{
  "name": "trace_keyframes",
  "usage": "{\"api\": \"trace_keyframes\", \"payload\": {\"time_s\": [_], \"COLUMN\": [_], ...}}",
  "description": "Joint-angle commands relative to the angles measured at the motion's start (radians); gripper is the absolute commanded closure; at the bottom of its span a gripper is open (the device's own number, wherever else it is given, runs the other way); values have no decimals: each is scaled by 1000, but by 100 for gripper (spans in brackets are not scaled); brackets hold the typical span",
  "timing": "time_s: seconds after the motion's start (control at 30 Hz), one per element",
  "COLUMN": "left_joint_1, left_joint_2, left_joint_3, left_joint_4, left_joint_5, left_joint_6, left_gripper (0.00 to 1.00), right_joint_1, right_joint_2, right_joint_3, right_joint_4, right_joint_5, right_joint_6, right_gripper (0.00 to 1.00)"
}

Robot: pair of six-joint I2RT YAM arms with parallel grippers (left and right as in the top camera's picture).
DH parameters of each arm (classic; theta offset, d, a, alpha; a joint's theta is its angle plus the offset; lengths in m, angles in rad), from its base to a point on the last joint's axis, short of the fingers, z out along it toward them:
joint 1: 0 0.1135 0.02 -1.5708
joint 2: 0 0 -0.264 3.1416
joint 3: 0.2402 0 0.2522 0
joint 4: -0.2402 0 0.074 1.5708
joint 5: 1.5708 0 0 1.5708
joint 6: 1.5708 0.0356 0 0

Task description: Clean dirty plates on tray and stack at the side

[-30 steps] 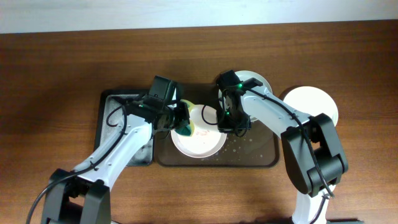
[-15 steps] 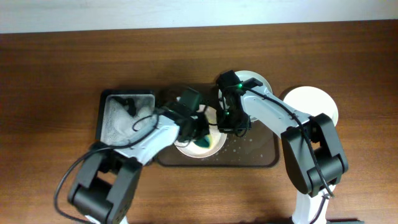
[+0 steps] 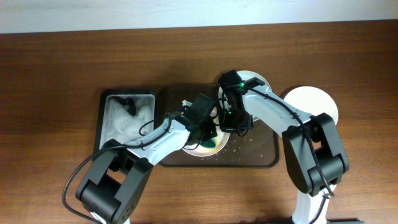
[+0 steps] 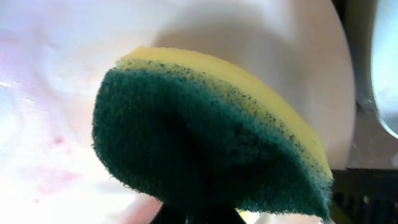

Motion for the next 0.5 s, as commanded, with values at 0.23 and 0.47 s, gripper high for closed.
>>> {"api": "trace_keyframes", "payload": {"time_s": [0.23, 0.47], "left_joint_1": [69, 72], "left_joint_2": [-34, -124], "left_joint_3": [-6, -4], "left_joint_4": [-97, -91], "left_joint_5": [-278, 27], "left_joint_6": [84, 232], "left_gripper": [100, 100], "right_joint_1": [5, 5], "right_joint_2": [-17, -17], "right_joint_3": [3, 3], "right_joint_4": [-1, -1], "right_joint_5": [-13, -13], "right_joint_6": [-1, -1], "right_gripper": [90, 91]}}
